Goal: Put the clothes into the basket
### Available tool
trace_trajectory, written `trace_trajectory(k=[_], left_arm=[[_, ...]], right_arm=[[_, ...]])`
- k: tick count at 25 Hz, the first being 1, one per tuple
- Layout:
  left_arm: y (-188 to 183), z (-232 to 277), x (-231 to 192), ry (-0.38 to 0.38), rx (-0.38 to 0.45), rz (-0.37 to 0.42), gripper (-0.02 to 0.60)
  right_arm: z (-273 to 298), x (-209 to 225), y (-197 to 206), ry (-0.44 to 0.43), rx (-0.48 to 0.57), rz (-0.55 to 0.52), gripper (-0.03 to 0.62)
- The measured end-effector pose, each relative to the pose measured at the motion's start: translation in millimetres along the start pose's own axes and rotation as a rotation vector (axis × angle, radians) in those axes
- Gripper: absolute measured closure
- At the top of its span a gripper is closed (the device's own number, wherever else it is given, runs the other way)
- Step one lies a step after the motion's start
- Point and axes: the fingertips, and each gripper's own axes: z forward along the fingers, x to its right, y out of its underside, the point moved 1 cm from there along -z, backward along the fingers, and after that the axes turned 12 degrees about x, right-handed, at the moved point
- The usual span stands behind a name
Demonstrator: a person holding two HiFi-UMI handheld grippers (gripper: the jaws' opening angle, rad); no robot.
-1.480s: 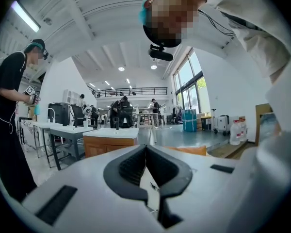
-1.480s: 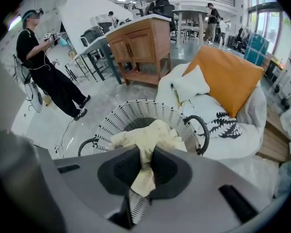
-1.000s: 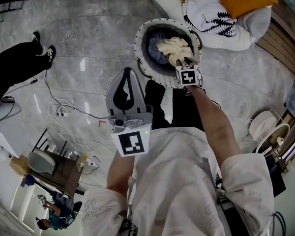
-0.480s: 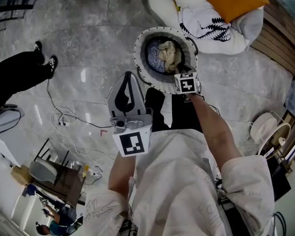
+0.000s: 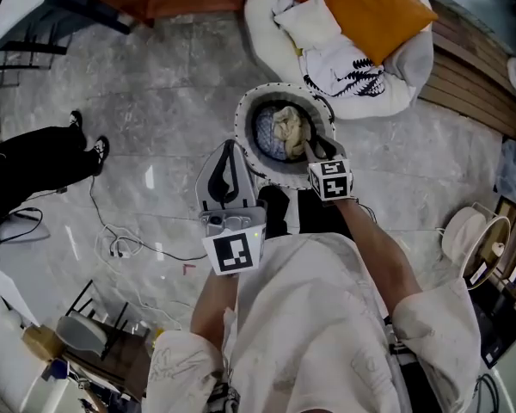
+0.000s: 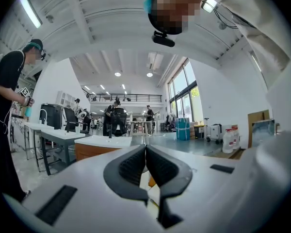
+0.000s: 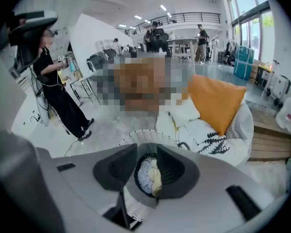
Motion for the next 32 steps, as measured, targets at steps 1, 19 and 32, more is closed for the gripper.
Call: trace_trajectory(k=[1, 19, 32], left_arm=[[-4, 0, -1, 0.005, 0.006, 0.001, 0.577], [-51, -15, 10, 0.114, 0.036, -0.049, 0.577], [-133, -7, 12, 0.161, 0.139, -0.023, 0.577]], right_arm=[[-8, -3, -11, -0.001, 0.031, 0.003, 0.485], [-190, -37, -221, 0.094, 0.644, 0.007, 0.488], [-318, -40, -315, 0.263, 0.978, -0.133, 0.553]])
